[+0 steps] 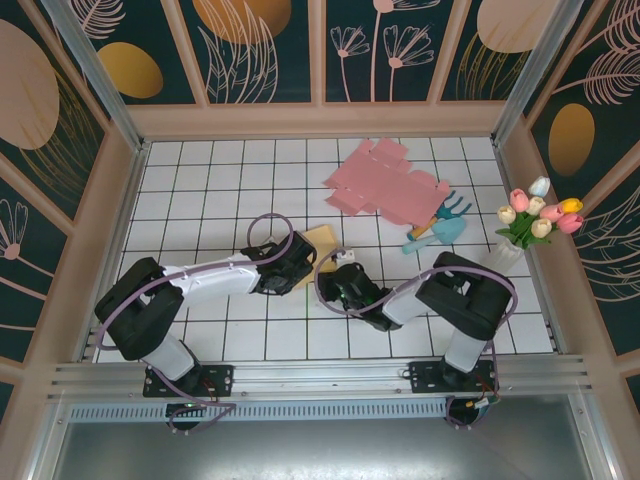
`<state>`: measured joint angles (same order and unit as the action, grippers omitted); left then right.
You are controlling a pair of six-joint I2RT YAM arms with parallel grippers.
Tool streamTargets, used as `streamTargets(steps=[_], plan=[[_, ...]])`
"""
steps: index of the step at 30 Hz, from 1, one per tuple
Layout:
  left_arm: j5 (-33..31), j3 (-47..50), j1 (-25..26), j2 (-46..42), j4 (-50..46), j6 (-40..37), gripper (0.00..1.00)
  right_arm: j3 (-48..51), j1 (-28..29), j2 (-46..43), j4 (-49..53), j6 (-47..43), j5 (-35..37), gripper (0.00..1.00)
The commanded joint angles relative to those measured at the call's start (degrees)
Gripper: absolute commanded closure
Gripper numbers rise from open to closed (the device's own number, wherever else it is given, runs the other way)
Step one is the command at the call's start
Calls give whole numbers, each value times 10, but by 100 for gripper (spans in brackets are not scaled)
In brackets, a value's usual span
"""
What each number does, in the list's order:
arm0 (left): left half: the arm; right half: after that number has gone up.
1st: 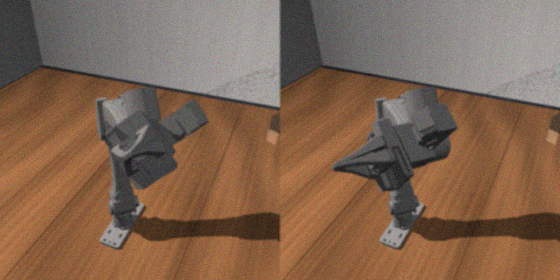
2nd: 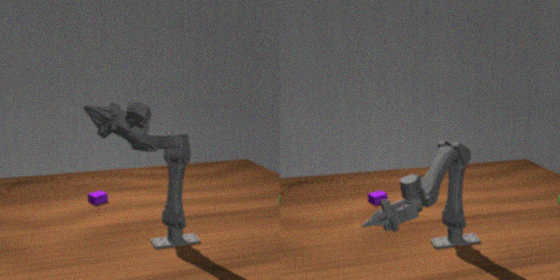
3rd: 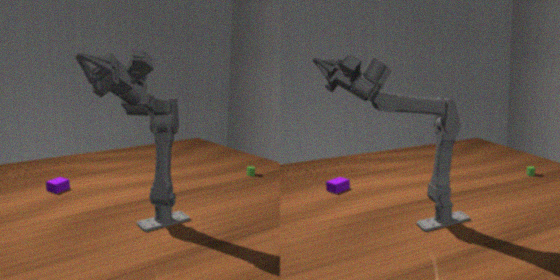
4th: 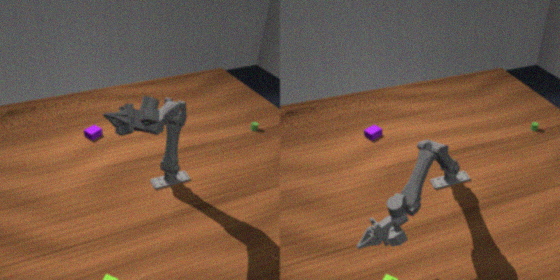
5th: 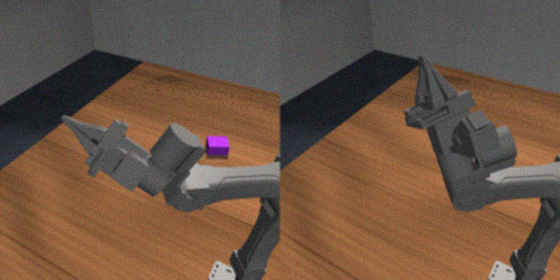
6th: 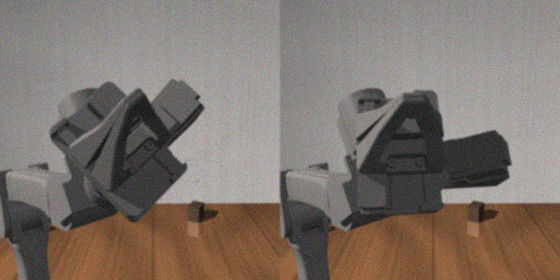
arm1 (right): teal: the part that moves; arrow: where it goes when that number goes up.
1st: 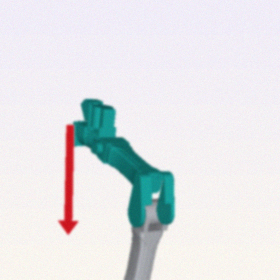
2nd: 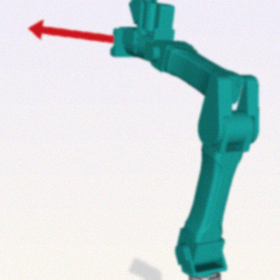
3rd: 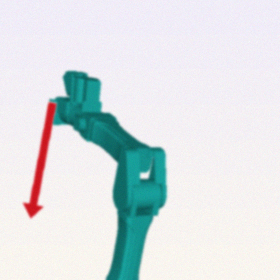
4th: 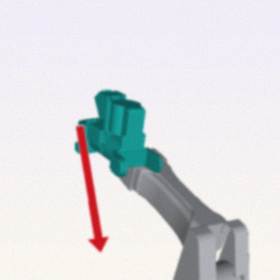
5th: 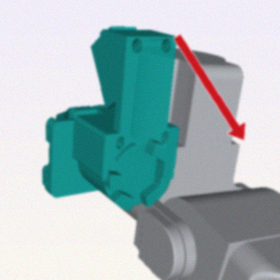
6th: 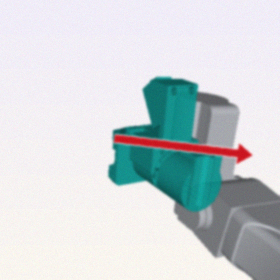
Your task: Fold the paper box
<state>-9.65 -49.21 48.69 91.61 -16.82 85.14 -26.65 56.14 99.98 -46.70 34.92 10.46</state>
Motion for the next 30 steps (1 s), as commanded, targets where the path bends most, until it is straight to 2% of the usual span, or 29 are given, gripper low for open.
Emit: streamTargets(steps=[1, 6, 9, 17, 22, 25, 28, 30], plan=[[35, 23, 4, 32, -61, -17, 43, 0, -22, 24, -41, 2, -40, 92], [35, 18, 4, 23, -65, -21, 43, -6, -31, 27, -31, -6, -59, 91], [25, 4, 4, 14, -82, -24, 43, 10, -36, -2, -27, -1, -60, 90], [-25, -51, 4, -17, -142, -33, 40, 21, -51, -115, 118, -3, -19, 89], [-76, -96, 4, -33, -148, -67, 39, 30, -84, -158, 164, -5, -46, 91], [-95, -123, 3, -39, -126, -123, 38, 31, -94, -174, 177, -2, -63, 93], [-100, -140, 1, -45, -39, -270, 37, 31, -102, -176, 182, 12, -80, 100], [-84, -137, -9, -44, 33, -381, 35, 34, -109, -171, 173, 34, -93, 100]])
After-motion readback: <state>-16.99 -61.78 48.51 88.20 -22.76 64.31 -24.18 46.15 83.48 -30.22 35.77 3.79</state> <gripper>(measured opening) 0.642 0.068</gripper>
